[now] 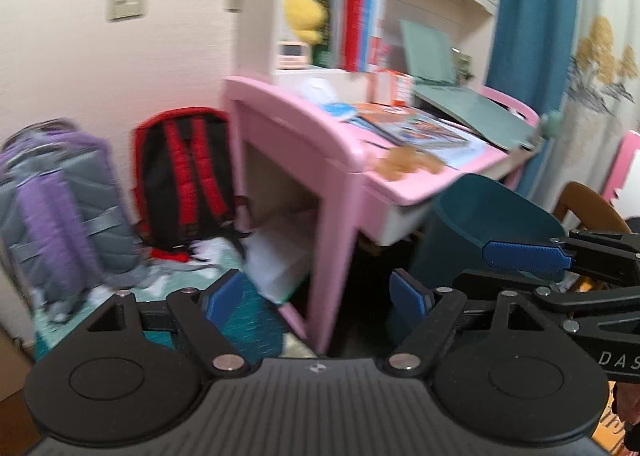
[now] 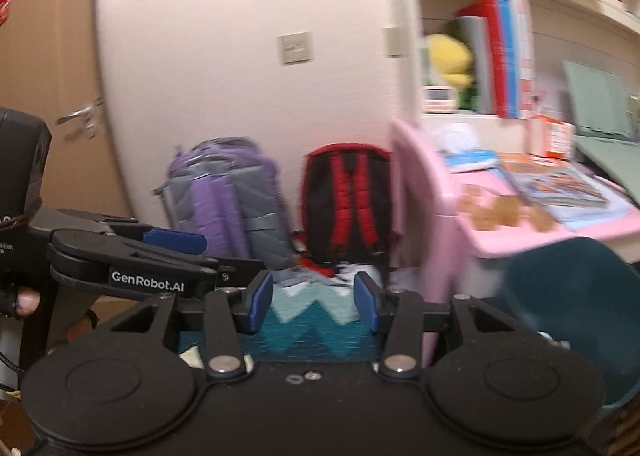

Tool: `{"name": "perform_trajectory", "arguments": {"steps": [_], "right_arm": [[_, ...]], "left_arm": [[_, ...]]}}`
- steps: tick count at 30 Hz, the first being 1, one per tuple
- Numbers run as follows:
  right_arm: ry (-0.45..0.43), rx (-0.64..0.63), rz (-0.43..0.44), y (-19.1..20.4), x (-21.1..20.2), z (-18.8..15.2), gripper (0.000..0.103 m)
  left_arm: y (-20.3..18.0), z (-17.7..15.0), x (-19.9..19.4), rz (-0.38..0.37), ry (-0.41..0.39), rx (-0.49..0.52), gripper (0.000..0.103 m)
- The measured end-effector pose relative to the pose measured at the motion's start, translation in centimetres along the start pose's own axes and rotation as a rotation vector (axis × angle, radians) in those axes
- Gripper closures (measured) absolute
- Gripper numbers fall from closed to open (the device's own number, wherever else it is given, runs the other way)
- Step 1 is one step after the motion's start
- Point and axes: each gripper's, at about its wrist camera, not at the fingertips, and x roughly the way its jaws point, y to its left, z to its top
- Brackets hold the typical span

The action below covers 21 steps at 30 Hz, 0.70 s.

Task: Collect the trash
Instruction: 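Move both tools back under the bed toward the snack wrappers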

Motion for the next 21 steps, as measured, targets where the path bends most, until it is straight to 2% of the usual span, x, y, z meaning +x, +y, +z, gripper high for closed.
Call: {"name": "perform_trajectory", "arguments": {"steps": [8,15,17,19,21], "right_arm": [[0.067,-0.075,0.134,9.3,5.8,-0.3,0.054],[0.139,-0.102,0.240,15.3,11.3,-2.0,0.052],[0.161,-0.106,0.262,16.9,12.8,-2.8,0.052],[0.187,-0.110,0.290,18.1,14.5,-3.6,0.051],[0.208,-0.121,0.310,19.5,16.3,-4.6,0.051]], "left_arm": [[9.7,-3.6,-4.5,0.095,-0.006,-0.098,0.018],[17.8,-7.9,-6.4,0.166,-0.004,-0.176,0.017],[19.9,-9.3,-6.6,0.197,-0.004,-0.193,0.013],[21.8,-10.7,-6.5,0.218,-0.004,-0.204,0.002],[23.6,-12.1,-6.2,0.240,-0.009,-0.215,0.000]]}}
